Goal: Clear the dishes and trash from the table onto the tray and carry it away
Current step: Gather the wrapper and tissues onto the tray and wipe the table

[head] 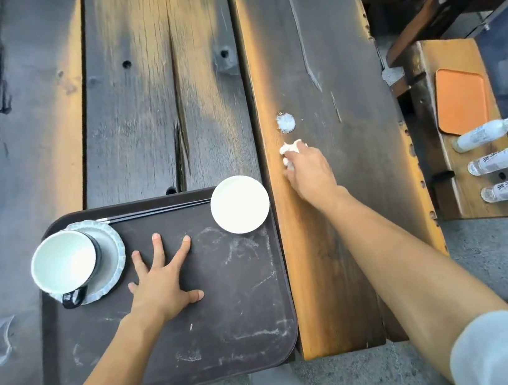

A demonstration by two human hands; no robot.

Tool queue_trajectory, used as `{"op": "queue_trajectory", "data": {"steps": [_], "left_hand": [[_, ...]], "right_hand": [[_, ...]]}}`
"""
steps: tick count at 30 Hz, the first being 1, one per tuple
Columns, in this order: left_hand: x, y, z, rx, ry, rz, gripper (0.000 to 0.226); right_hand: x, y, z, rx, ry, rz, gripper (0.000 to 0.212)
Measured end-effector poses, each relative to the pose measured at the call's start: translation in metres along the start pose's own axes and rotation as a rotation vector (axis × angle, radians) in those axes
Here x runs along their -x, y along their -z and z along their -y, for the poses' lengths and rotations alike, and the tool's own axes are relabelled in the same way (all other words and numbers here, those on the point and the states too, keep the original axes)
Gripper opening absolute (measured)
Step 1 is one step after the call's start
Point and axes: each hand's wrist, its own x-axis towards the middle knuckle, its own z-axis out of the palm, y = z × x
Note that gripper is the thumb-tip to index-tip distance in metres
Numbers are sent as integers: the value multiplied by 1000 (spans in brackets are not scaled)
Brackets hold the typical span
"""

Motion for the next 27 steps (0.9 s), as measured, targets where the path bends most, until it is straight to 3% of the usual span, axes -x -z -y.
{"op": "queue_trajectory", "data": {"steps": [2, 7, 14, 17, 22, 27], "left_hand": [[0, -1, 0, -3, 3, 1, 116], [-2, 0, 0, 1, 2, 3, 116], [0, 3, 0, 20, -3, 17, 116], [2, 4, -1, 19, -4, 26, 116], [6, 1, 2, 12, -5, 15, 112], [16, -12, 10, -13, -5, 8, 96]], "right_hand": [[-1, -7, -3, 38, -52, 88, 31], [16, -13, -11, -81, -105, -16, 30], [91, -3, 8, -483, -244, -148, 26], [130, -9, 35, -509, -129, -98, 24], [163, -46, 81, -407, 141, 124, 28], [174, -72, 91, -131, 269, 186, 40]]}}
